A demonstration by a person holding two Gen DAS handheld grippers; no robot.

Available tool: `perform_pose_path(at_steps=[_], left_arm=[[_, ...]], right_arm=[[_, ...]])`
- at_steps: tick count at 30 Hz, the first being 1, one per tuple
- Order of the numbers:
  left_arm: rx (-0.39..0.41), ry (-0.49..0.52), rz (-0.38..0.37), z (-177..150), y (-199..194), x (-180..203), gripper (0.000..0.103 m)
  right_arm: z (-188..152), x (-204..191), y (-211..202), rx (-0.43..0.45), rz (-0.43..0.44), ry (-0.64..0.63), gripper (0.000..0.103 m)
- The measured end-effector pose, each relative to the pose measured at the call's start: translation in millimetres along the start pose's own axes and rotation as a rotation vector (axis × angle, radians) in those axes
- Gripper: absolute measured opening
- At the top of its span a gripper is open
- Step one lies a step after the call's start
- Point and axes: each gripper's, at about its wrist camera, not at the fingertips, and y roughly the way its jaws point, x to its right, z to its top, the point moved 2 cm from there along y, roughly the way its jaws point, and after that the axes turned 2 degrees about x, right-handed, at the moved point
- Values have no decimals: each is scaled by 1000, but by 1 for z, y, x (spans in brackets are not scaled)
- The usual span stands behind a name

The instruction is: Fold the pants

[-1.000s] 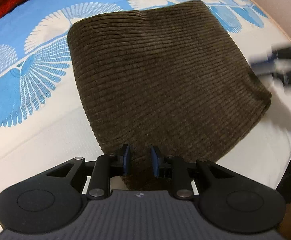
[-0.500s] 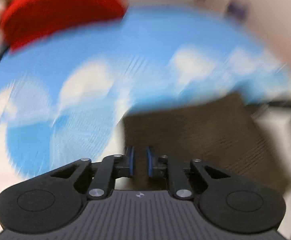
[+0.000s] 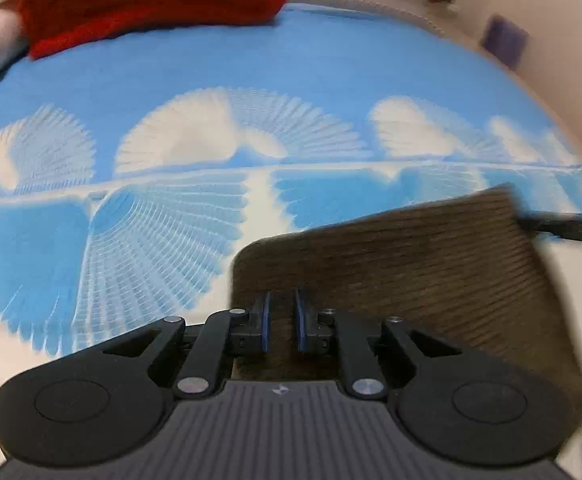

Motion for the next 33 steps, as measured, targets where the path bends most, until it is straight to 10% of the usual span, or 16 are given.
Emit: perform_pose_path(at_steps=[7, 12, 18, 20, 22, 24, 29, 31, 33], left_arm=[[42, 29, -100, 11, -55, 11, 16], [-108, 252, -136, -34, -47, 16, 20], [-46, 233, -258, -40, -89, 20, 24], [-190, 285, -198, -68, -64, 22, 26], [-175, 352, -144, -73, -74, 35, 26], [-173, 303, -101, -60, -98, 43, 30], [78, 206, -5, -47, -189, 58, 88], [167, 166, 32, -54, -224, 63, 89], [224, 85, 84, -71, -255, 65, 91]], right_arm=[[-2, 0, -37, 22, -21, -72, 48], [-36, -12, -59, -126, 170, -235, 49], [-82, -23, -79, -209, 158, -441, 50], [-84, -17, -84, -234, 212, -354, 50], [-105, -18, -80, -324, 138, -444, 56], [-106, -26, -98, -286, 60, -509, 61], [-79, -34, -186, -56, 65, -330, 74], [-76, -37, -226, 56, 30, -246, 102], [-81, -39, -258, 123, 1, -161, 102]])
